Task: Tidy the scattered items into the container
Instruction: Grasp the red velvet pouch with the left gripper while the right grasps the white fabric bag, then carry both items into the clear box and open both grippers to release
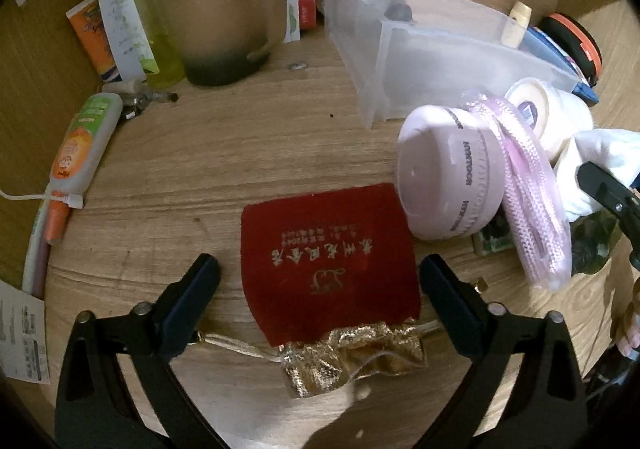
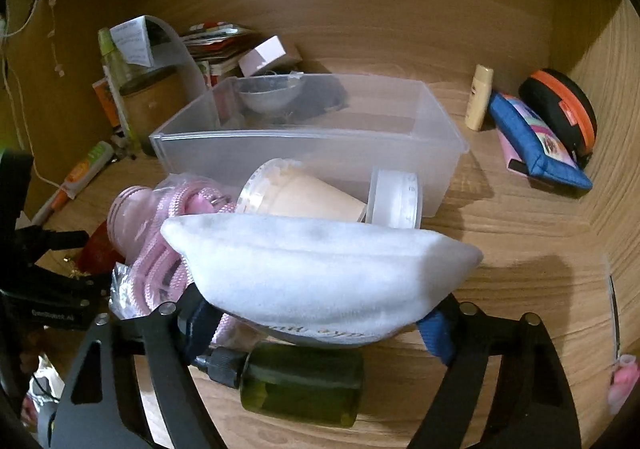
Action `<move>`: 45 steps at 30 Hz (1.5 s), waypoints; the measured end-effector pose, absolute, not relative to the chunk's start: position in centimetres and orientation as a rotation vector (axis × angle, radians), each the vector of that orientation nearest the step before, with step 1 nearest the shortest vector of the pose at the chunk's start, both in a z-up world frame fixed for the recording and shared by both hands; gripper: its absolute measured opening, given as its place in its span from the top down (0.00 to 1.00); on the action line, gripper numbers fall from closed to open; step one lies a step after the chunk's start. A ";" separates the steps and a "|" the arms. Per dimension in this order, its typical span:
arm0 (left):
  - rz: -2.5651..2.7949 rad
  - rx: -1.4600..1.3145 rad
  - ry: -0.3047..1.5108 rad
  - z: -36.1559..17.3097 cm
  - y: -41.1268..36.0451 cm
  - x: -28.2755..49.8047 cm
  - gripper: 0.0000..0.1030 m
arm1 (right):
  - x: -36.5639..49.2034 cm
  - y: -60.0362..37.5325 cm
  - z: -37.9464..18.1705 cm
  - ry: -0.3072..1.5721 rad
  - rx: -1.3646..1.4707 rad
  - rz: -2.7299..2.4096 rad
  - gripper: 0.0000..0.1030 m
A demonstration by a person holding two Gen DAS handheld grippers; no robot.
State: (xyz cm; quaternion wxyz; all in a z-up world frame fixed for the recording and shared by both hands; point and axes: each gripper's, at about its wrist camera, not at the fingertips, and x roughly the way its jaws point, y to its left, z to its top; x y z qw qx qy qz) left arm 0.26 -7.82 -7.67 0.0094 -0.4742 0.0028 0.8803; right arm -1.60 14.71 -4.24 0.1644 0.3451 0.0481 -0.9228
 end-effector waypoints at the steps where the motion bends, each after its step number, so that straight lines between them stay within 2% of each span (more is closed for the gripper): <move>1: 2.756 -1.468 0.009 -7.5 -7.9 0.4 0.15 | -1.5 14.7 -4.2 0.138 0.969 -2.634 0.24; 4: 2.766 -1.461 0.003 -7.0 -8.2 0.0 0.27 | -1.6 14.9 -4.0 0.110 0.959 -2.623 0.24; 6: 2.772 -1.449 0.006 -7.0 -8.3 0.2 0.29 | -1.5 15.2 -3.8 0.090 0.943 -2.626 0.24; 8: 2.787 -1.435 0.008 -7.0 -8.6 0.4 0.38 | -1.5 15.4 -3.5 0.073 0.927 -2.634 0.24; 10: 2.800 -1.432 0.004 -6.8 -8.8 0.5 0.52 | -1.4 15.8 -3.2 0.048 0.911 -2.634 0.24; 13: 2.813 -1.436 -0.036 -6.7 -9.4 0.3 0.66 | -1.2 16.2 -2.4 0.020 0.885 -2.638 0.24; 19: 2.846 -1.399 -0.124 -5.7 -10.6 1.1 0.78 | -0.7 17.2 -0.7 -0.013 0.828 -2.648 0.24; 36: 2.869 -1.132 -0.150 1.4 -7.5 1.4 0.78 | -2.0 18.6 3.3 -0.061 0.693 -2.668 0.24; 45: 2.872 -1.033 -0.117 4.3 -4.7 -0.6 0.78 | -4.8 18.3 4.6 -0.019 0.675 -2.676 0.24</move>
